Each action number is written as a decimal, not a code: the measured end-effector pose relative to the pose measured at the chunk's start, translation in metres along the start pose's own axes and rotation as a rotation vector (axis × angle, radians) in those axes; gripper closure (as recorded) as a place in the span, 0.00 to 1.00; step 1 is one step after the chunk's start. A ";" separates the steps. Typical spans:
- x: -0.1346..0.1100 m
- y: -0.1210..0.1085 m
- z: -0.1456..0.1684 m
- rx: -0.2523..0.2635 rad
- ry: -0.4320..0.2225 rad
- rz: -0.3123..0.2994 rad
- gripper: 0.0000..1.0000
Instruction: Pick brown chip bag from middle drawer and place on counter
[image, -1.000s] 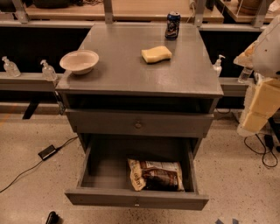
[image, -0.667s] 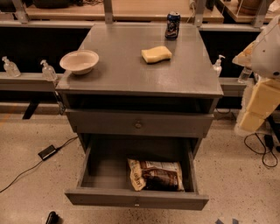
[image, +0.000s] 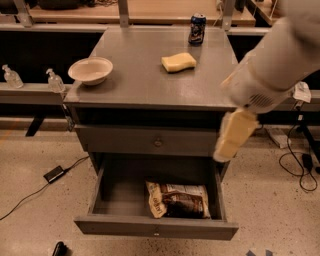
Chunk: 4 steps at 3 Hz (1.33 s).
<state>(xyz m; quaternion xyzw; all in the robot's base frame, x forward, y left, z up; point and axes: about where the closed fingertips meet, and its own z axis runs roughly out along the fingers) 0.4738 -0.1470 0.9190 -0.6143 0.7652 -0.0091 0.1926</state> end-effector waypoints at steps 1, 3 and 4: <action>-0.038 0.014 0.097 -0.044 -0.004 -0.028 0.00; -0.062 0.029 0.185 -0.082 -0.004 -0.021 0.00; -0.043 0.030 0.215 -0.085 -0.038 -0.019 0.00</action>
Offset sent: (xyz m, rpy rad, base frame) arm 0.0555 0.1485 -0.2343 0.0167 0.1173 0.0573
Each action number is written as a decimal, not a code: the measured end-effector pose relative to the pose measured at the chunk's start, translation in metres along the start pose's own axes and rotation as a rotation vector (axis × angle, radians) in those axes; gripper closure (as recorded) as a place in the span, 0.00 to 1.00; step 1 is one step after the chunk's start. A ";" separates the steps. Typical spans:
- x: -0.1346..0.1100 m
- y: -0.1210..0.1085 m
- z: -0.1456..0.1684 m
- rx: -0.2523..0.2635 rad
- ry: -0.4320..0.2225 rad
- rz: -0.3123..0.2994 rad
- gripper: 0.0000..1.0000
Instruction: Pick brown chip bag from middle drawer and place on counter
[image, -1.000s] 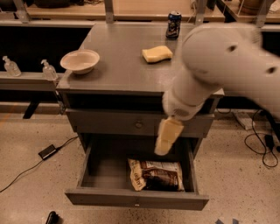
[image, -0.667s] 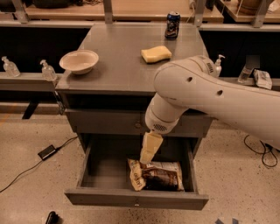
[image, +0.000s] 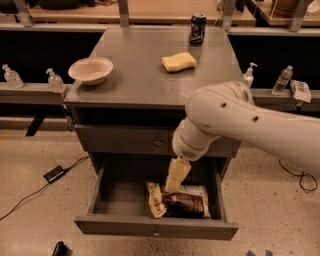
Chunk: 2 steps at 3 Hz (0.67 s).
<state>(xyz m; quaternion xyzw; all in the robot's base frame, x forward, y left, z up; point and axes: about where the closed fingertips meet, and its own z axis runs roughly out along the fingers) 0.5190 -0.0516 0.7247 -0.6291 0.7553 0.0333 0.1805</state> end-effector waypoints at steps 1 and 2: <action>0.069 -0.001 0.100 -0.015 -0.103 -0.026 0.00; 0.094 -0.013 0.151 -0.036 -0.130 -0.019 0.00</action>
Offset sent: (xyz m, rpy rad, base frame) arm 0.0527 -0.0659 -0.2324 0.1541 0.0476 0.0565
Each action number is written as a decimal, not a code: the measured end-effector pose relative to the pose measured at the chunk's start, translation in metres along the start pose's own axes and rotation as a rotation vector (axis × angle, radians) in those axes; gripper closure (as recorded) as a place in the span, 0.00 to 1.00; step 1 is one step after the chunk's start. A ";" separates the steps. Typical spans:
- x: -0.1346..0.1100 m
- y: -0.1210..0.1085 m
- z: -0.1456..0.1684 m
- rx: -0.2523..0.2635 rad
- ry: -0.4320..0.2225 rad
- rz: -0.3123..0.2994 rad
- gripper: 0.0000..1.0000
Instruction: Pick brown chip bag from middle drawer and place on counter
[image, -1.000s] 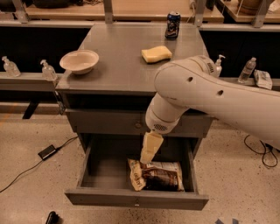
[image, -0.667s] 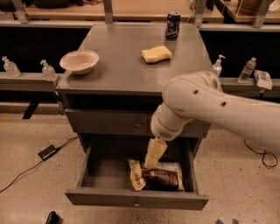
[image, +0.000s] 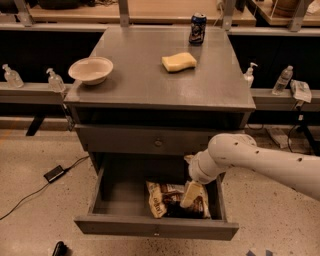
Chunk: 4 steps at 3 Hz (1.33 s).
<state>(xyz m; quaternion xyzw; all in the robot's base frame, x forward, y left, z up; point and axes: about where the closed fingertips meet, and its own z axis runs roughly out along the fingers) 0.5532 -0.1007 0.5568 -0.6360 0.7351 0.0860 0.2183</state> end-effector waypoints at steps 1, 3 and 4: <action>0.002 0.005 0.009 -0.017 -0.003 0.006 0.00; 0.020 0.007 0.066 0.039 -0.159 -0.031 0.00; 0.028 0.011 0.106 0.008 -0.139 -0.061 0.00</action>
Offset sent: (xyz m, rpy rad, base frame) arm 0.0163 -0.0002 -0.0727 0.2063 -0.1049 -0.0021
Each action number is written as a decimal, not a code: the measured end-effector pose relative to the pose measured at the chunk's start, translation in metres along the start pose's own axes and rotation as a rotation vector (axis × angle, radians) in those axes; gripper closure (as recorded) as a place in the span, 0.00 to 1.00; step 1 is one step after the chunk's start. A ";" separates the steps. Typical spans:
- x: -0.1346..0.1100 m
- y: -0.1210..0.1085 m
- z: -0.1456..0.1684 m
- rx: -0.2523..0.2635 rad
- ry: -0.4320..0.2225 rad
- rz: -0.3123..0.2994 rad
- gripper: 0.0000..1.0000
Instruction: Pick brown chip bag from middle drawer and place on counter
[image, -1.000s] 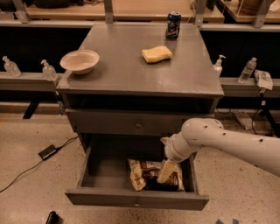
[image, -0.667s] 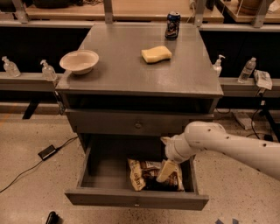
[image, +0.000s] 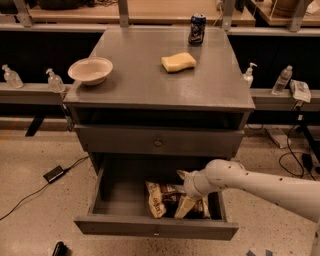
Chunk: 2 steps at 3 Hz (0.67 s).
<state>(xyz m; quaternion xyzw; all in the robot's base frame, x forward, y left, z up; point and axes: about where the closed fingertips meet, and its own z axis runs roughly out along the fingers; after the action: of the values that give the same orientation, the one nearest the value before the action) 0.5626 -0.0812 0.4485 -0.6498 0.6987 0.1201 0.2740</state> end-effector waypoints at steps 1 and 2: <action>0.012 -0.002 0.021 -0.003 0.014 0.020 0.00; 0.015 -0.002 0.034 -0.020 -0.035 0.026 0.18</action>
Offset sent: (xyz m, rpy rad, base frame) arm 0.0176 0.0081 -0.0446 0.1072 -0.0007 0.0656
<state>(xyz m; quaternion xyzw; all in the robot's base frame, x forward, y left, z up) 0.5725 -0.0764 0.4133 -0.6413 0.7009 0.1418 0.2782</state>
